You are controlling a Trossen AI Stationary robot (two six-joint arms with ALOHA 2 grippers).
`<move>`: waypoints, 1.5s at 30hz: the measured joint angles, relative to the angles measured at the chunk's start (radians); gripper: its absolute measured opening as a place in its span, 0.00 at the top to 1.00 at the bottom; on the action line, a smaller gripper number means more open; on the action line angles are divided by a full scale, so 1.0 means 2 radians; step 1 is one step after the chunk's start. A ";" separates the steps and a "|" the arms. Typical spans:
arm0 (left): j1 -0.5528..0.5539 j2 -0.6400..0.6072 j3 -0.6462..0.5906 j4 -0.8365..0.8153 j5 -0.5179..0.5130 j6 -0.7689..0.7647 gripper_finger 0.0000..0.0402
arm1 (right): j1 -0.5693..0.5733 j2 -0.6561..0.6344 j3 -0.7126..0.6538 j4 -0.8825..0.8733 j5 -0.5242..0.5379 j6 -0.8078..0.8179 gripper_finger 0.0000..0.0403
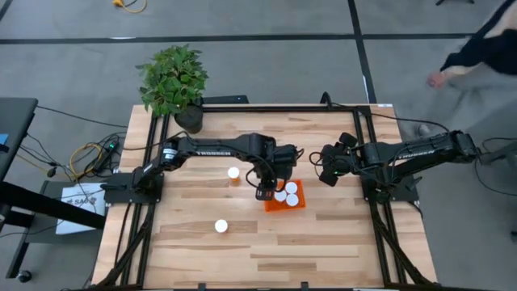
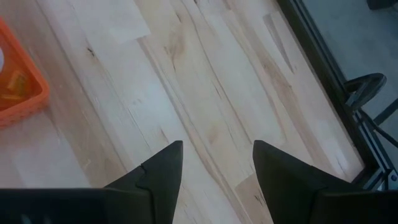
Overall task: Pick and place pill bottles into a basket
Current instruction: Put the orange pill bottle into the orange bin
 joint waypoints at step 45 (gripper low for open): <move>0.004 -0.221 -0.303 0.162 -0.036 -0.058 0.52 | -0.001 0.000 0.000 0.002 0.001 0.001 0.53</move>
